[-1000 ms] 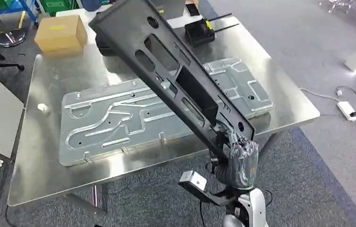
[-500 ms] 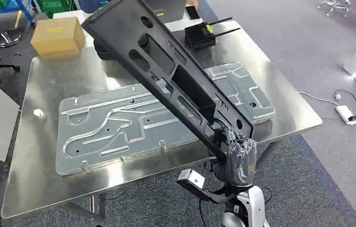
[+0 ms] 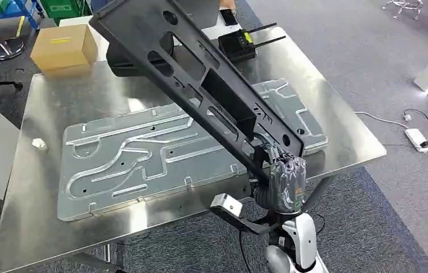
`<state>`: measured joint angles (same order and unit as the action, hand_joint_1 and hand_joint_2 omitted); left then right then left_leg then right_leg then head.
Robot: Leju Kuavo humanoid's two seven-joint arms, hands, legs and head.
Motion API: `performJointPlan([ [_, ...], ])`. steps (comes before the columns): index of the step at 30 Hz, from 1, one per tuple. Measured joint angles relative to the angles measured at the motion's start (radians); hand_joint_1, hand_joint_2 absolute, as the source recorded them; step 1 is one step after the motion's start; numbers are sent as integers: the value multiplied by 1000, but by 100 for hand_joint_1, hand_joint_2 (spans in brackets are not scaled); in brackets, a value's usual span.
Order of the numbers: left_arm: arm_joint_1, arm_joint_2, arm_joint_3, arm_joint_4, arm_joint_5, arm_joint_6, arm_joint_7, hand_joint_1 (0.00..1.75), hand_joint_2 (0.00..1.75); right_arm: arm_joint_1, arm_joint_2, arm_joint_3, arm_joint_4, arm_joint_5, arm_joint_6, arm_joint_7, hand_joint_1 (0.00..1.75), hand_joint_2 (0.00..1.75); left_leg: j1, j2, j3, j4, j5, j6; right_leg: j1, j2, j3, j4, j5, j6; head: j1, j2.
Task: Take the parts from the cabinet and place them on the table.
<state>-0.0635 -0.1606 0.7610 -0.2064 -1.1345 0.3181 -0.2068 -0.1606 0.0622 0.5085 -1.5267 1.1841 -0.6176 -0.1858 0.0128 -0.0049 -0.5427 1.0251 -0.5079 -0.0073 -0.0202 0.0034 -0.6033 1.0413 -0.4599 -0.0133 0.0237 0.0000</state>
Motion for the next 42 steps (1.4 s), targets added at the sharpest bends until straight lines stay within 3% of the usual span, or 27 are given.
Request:
performJointPlan([
  [2, 0, 0, 0, 0, -5, -2, -1, 0, 175, -14, 6, 1, 3, 1, 2, 1, 175, 175, 0, 0, -51, 108, -58, -7, -1, -3, 4, -3, -3, -9, -3, 0],
  [4, 1, -1, 0, 0, -8, -11, -3, 0, 175, -32, 8, 3, 10, 6, 16, 5, 175, 175, 1, 0, -145, 279, -119, -12, 2, -4, 5, -2, -6, -14, -3, 0],
  [5, 1, -1, 0, 0, -9, -15, -4, 0, 175, -39, 8, 6, 16, 10, 21, 9, 175, 175, 1, 0, -169, 312, -116, -13, 3, -4, 7, -2, -7, -15, -3, 0],
  [6, 1, -1, 0, 0, -9, -16, -5, 0, 175, -46, 9, 9, 21, 14, 29, 12, 175, 175, 1, 0, -169, 295, -88, -12, 3, -3, 10, -2, -8, -15, -3, 0],
  [7, 1, -1, 0, 0, -10, -17, -7, 0, 175, -54, 11, 12, 26, 19, 32, 15, 175, 175, 1, 0, -149, 237, -42, -10, 3, -1, 14, -2, -11, -14, -3, 0],
  [9, 1, -1, 0, 0, -16, -18, -10, 0, 175, -78, 18, 17, 34, 27, 49, 26, 175, 175, 1, 1, -71, 53, 62, -2, 3, 2, 25, 0, -18, -9, -3, 0],
  [11, -3, -1, 0, 0, -21, -22, -13, 0, 175, -117, 21, 22, 45, 45, 74, 40, 175, 175, -6, -2, -50, 1, 55, 7, 10, 4, 18, 5, -21, 1, -2, 0],
  [14, -7, -2, -1, 0, -30, -31, -11, 0, 175, -167, 27, 37, 73, 77, 105, 65, 175, 175, -8, -2, -53, -1, 57, 20, 9, 4, 22, -5, -16, 16, -2, 0],
  [16, -12, -4, -1, 0, -35, -33, -7, 0, 175, -198, 32, 43, 90, 92, 115, 78, 175, 175, 2, 0, -46, -15, 66, 38, 9, 1, 10, 30, -45, 23, -1, 0],
  [19, -17, -5, -2, 0, -39, -33, -6, 0, 175, -227, 33, 54, 115, 93, 118, 81, 175, 175, -2, 0, -47, -14, 63, 46, 7, 1, -99, 259, -152, 30, -1, 0],
  [20, -17, -5, -2, 0, -39, -33, -6, 0, 175, -229, 33, 56, 122, 93, 118, 82, 175, 175, -3, -1, -47, -12, 62, 47, 7, 1, -127, 308, -159, 30, -1, 0],
  [21, -16, -5, -2, 0, -39, -33, -5, 0, 175, -229, 33, 58, 130, 93, 118, 84, 175, 175, -4, -1, -46, -10, 61, 47, 7, 1, -130, 304, -140, 28, -1, 0],
  [22, -16, -6, -2, 0, -39, -33, -5, 0, 175, -231, 33, 59, 135, 93, 118, 86, 175, 175, -5, -3, -45, -8, 58, 48, 8, 1, -113, 258, -104, 25, -1, 0],
  [24, -17, -7, -2, 0, -40, -34, -5, 0, 175, -241, 33, 61, 143, 110, 123, 95, 175, 175, -9, -5, -40, -5, 53, 46, 12, 1, -30, 76, -5, 9, -1, 0],
  [25, -17, -10, -2, 0, -40, -35, -5, 0, 175, -255, 33, 65, 148, 124, 131, 103, 175, 175, -8, -5, -39, -6, 51, 45, 19, 0, -4, 17, -1, -3, -1, 0],
  [26, -18, -13, -2, 0, -41, -37, -5, 0, 175, -273, 34, 71, 159, 140, 143, 114, 175, 175, -17, -3, -45, -1, 52, 38, 22, -2, -1, 2, -1, -6, -4, 0],
  [29, -28, -15, -2, 0, -46, -43, -5, 0, 175, -323, 40, 85, 208, 177, 177, 143, 175, 175, -9, -1, -46, -10, 57, 24, 27, 2, -4, 2, 0, -8, -4, 0],
  [30, -31, -15, -2, 0, -49, -47, -5, 0, 175, -340, 43, 89, 226, 188, 188, 150, 175, 175, -16, -1, -46, -7, 52, 17, 11, 1, 4, -17, 9, -16, -4, 0],
  [31, -32, -14, -3, 0, -51, -49, -5, 0, 175, -357, 48, 94, 245, 203, 205, 158, 175, 175, -12, -1, -51, 13, 37, 12, 11, -2, 10, -25, 12, -18, -4, 0],
  [34, -36, -14, -5, 0, -62, -56, -5, 0, 175, -416, 64, 113, 324, 240, 249, 184, 175, 175, -3, -1, -146, 210, -60, 0, 9, -4, 10, -25, 12, -24, -6, 0],
  [35, -36, -14, -5, 0, -64, -57, -5, 0, 175, -427, 68, 117, 362, 246, 251, 190, 175, 175, 0, -1, -182, 277, -80, -5, 9, -5, 10, -24, 12, -24, -6, 0],
  [36, -37, -14, -5, 0, -68, -58, -4, 0, 175, -431, 71, 122, 397, 249, 249, 192, 175, 175, 2, -1, -197, 298, -70, -10, 9, -5, 10, -21, 11, -23, -6, 0],
  [37, -37, -14, -5, 0, -69, -59, -4, 0, 175, -433, 73, 123, 416, 250, 248, 195, 175, 175, 5, 0, -188, 269, -43, -13, 8, -5, 10, -19, 9, -21, -6, 0],
  [39, -38, -13, -5, -1, -70, -61, -3, 0, 175, -446, 79, 127, 461, 257, 245, 201, 175, 175, 12, 1, -106, 93, 58, -17, 4, -3, 11, -9, 1, -13, -6, 0],
  [40, -39, -14, -5, -1, -71, -63, -3, 0, 175, -455, 82, 129, 478, 264, 245, 207, 175, 175, 15, 2, -74, 11, 74, -18, 5, -3, 9, -3, -4, -6, -6, 0],
  [41, -42, -14, -5, -1, -72, -66, -3, 0, 175, -464, 84, 130, 497, 270, 245, 214, 175, 175, 7, -2, -64, 5, 62, -15, 12, -2, 3, 3, -6, -1, -8, 0],
  [42, -45, -14, -6, -1, -73, -68, -4, 0, 175, -470, 86, 131, 517, 275, 244, 224, 175, 175, 8, -4, -69, 6, 66, -3, 12, -2, 1, 2, -4, 2, -6, 0],
])
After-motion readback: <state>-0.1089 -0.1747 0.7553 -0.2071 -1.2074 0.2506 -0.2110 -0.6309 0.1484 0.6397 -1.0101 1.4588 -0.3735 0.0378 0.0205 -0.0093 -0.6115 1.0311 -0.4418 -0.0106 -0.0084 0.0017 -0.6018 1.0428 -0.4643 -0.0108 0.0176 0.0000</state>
